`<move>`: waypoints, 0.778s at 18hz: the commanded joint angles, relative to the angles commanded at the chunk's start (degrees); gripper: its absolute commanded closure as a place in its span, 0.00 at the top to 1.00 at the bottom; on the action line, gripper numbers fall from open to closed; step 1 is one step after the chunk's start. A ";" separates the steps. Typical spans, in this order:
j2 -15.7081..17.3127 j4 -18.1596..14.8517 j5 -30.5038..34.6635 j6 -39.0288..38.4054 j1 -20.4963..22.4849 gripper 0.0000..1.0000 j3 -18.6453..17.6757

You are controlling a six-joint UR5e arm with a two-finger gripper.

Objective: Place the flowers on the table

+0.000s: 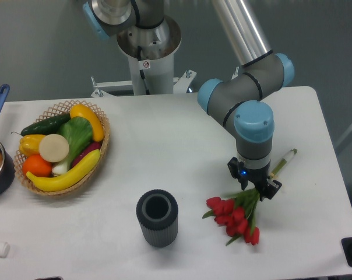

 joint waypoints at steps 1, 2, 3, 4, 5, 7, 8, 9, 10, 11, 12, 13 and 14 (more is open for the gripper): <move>0.18 0.09 0.00 0.00 0.00 1.00 0.00; 0.70 0.26 0.00 0.00 0.09 1.00 0.17; 1.49 0.26 0.00 0.09 0.26 1.00 0.52; 2.11 0.26 0.00 0.09 0.52 1.00 0.96; 2.55 0.18 0.00 0.09 0.79 1.00 1.75; 3.34 -1.05 0.09 0.35 1.32 1.00 3.94; 3.69 -2.10 0.09 0.53 1.58 1.00 4.74; 3.87 -3.76 0.09 0.53 2.10 1.00 5.62; 4.13 -5.43 -0.09 0.61 2.46 1.00 6.49; 4.57 -6.75 -0.17 0.62 2.55 1.00 7.29; 4.66 -8.25 -0.87 0.70 2.81 1.00 8.25; 4.75 -10.00 -1.75 0.88 3.77 1.00 9.13; 5.10 -11.93 -3.24 2.10 4.74 1.00 9.84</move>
